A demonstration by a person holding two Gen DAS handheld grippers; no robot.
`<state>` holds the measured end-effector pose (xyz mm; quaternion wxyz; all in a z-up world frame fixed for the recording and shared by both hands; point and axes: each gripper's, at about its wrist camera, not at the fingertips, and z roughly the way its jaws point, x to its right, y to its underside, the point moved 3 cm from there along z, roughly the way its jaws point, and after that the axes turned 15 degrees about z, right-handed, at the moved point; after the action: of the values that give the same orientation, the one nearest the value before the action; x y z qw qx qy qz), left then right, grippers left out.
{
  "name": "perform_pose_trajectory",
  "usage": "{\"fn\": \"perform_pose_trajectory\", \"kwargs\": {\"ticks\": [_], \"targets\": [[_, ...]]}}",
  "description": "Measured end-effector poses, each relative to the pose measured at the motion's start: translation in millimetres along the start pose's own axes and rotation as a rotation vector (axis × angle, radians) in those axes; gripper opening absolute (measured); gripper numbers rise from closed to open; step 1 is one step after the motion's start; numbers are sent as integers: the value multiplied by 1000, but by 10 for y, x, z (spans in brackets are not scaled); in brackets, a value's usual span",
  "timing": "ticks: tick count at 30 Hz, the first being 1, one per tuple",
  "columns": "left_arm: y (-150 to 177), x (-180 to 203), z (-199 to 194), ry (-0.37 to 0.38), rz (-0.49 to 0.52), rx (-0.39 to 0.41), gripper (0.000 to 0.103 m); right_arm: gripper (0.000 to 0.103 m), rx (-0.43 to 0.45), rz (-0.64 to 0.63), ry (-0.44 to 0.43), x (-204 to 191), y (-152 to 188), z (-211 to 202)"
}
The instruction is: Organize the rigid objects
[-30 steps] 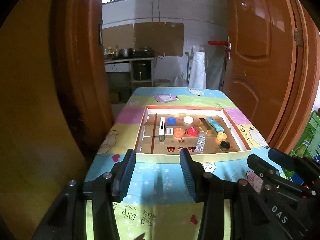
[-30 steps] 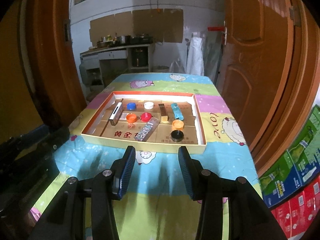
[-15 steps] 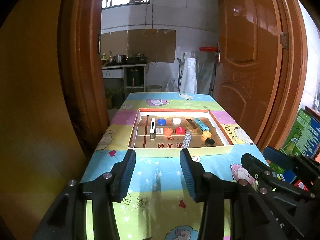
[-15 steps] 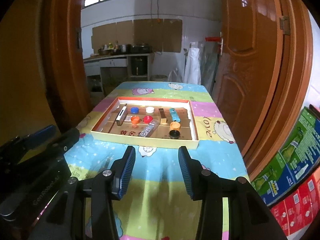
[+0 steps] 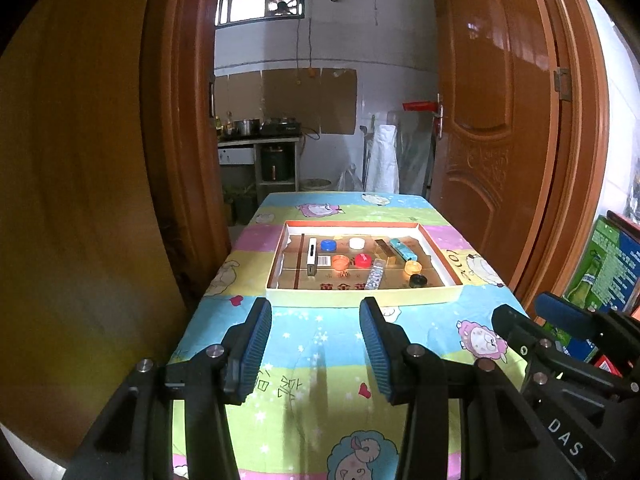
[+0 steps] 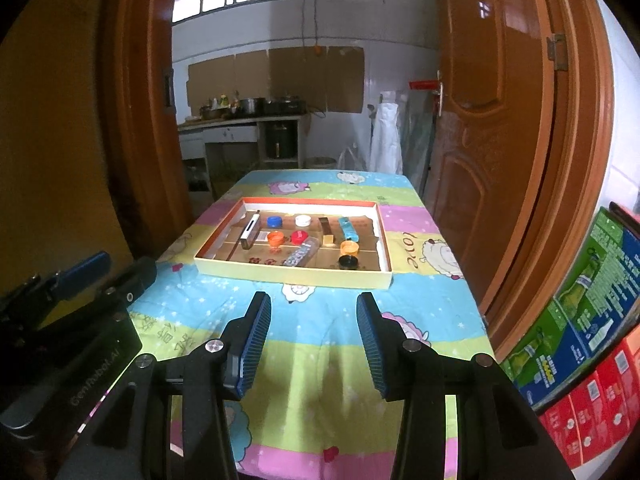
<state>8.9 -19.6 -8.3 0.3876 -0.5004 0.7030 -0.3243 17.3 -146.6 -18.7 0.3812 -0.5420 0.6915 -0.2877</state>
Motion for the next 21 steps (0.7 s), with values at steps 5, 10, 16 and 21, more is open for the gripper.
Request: {"fn": "perform_pose_trajectory", "kwargs": {"ticks": [5, 10, 16, 21], "targets": [[11, -3, -45, -3, -1, 7, 46, 46, 12, -2, -4, -1, 16, -62], [20, -9, -68, -5, 1, 11, 46, 46, 18, 1, -2, -2, 19, -73], [17, -3, -65, -4, 2, 10, 46, 46, 16, 1, -4, -6, 22, -71], [21, -1, -75, -3, 3, 12, 46, 46, 19, 1, -4, -12, 27, -67]]}}
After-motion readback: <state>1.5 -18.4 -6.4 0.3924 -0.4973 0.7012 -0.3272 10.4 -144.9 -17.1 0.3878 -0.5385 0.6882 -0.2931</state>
